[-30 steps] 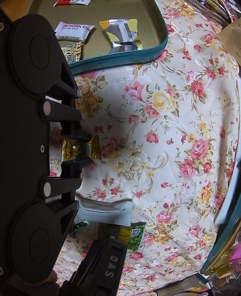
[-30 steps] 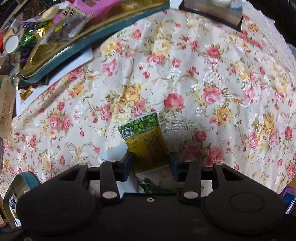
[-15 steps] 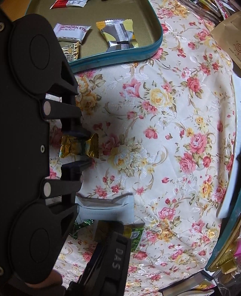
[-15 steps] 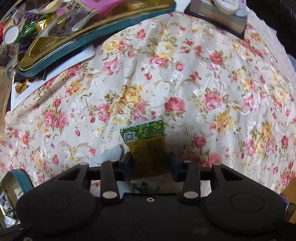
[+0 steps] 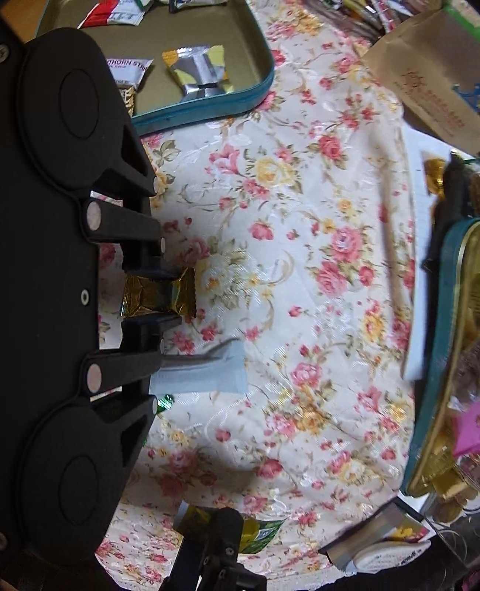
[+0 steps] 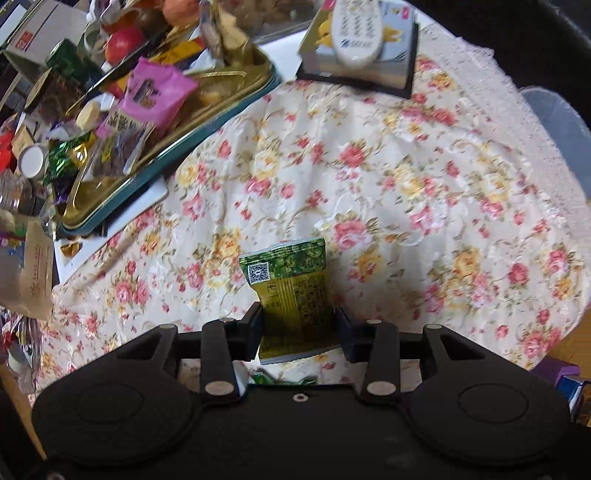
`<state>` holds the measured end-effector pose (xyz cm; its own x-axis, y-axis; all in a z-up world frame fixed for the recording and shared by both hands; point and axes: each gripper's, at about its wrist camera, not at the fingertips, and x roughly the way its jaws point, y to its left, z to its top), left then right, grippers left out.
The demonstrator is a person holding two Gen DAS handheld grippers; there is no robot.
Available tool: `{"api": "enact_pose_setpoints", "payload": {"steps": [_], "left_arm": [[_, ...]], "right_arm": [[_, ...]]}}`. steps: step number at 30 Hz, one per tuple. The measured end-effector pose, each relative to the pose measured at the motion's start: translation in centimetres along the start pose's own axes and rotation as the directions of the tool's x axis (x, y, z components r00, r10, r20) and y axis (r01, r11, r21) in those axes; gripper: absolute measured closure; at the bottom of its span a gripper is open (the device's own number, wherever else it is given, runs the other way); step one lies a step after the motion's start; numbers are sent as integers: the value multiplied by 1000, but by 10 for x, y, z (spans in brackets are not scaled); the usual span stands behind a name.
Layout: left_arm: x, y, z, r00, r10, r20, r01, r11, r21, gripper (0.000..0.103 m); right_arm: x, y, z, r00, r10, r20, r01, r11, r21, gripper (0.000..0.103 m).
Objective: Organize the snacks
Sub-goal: 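Grasp the yellow-green packet with the right gripper while the left holds the candy, then carry the candy over the gold tray and open the left gripper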
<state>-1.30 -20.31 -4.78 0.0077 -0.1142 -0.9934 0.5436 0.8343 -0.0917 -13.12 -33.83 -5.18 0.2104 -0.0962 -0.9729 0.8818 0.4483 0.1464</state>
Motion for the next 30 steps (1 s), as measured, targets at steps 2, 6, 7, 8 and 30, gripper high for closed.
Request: {"api": "enact_pose_setpoints", "payload": {"steps": [2, 6, 7, 8, 30], "left_arm": [[-10, -2, 1, 1000, -9, 16, 9, 1000, -1, 77], [-30, 3, -1, 998, -51, 48, 51, 999, -5, 77], [-35, 3, -2, 997, -53, 60, 53, 999, -2, 77], [-39, 4, -3, 996, -49, 73, 49, 999, 3, 77], [-90, 104, -52, 973, 162, 161, -136, 977, -162, 77]], "right_arm": [[-10, -4, 1, 1000, -2, 3, 2, 1000, 10, 60], [-29, -8, -3, 999, 41, -10, -41, 998, 37, 60], [-34, -6, -4, 998, 59, -13, -58, 997, 41, 60], [-41, -5, -7, 997, 75, -11, -75, 996, 42, 60], [-103, 74, -72, 982, 175, 75, -151, 955, -253, 60]]}}
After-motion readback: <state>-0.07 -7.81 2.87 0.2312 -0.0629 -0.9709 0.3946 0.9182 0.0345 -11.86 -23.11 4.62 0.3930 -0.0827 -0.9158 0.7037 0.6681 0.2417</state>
